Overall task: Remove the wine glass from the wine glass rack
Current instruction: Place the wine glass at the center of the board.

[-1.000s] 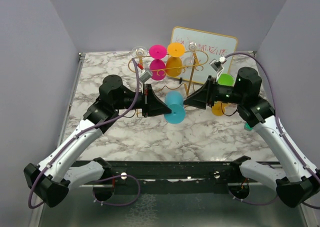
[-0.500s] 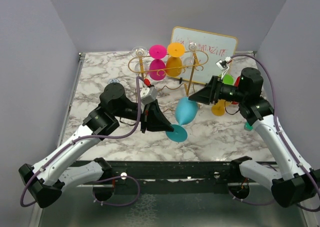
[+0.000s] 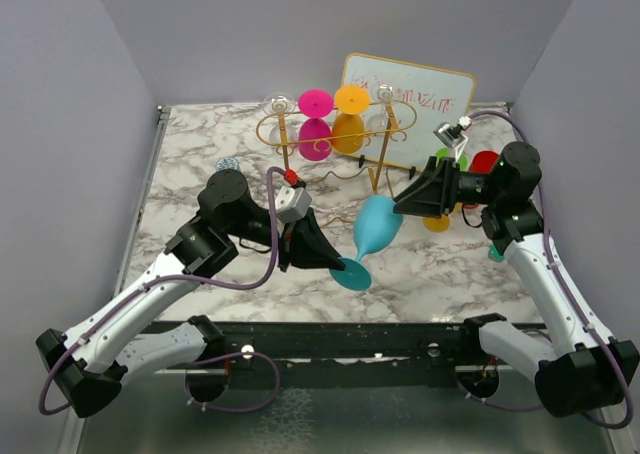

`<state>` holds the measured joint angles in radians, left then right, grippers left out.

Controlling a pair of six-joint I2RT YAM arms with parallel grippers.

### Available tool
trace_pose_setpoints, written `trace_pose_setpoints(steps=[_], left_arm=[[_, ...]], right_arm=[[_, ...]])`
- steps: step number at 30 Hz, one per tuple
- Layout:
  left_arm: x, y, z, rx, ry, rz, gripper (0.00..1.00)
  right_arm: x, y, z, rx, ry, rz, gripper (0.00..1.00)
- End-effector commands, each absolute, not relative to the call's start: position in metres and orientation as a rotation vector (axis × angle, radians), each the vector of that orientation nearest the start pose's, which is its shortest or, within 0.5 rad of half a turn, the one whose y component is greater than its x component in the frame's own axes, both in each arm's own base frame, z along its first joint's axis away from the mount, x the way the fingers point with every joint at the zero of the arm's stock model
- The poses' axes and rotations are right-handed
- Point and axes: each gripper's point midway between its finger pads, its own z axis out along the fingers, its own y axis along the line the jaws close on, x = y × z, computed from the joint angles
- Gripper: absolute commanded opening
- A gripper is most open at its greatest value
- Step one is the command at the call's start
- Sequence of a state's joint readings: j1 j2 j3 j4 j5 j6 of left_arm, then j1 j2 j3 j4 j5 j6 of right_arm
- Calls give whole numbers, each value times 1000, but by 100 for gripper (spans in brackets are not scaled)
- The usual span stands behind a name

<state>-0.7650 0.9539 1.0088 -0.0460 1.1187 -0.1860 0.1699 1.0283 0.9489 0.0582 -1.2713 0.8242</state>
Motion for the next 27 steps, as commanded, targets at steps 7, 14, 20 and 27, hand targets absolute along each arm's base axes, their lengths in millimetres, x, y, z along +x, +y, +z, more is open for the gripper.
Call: trace_pose_setpoints(steps=[7, 14, 20, 27], left_arm=[[44, -280, 402, 1458, 864, -1535, 0], [43, -280, 396, 1463, 872, -1541, 0], [49, -285, 383, 1448, 931, -1553, 0], [53, -289, 373, 1456, 962, -1568, 0]], right_arm=[[163, 209, 355, -731, 1747, 1826, 53], [151, 207, 370, -778, 1690, 1831, 45], [144, 206, 381, -794, 1656, 1840, 45], [141, 206, 385, -809, 1640, 1830, 42]])
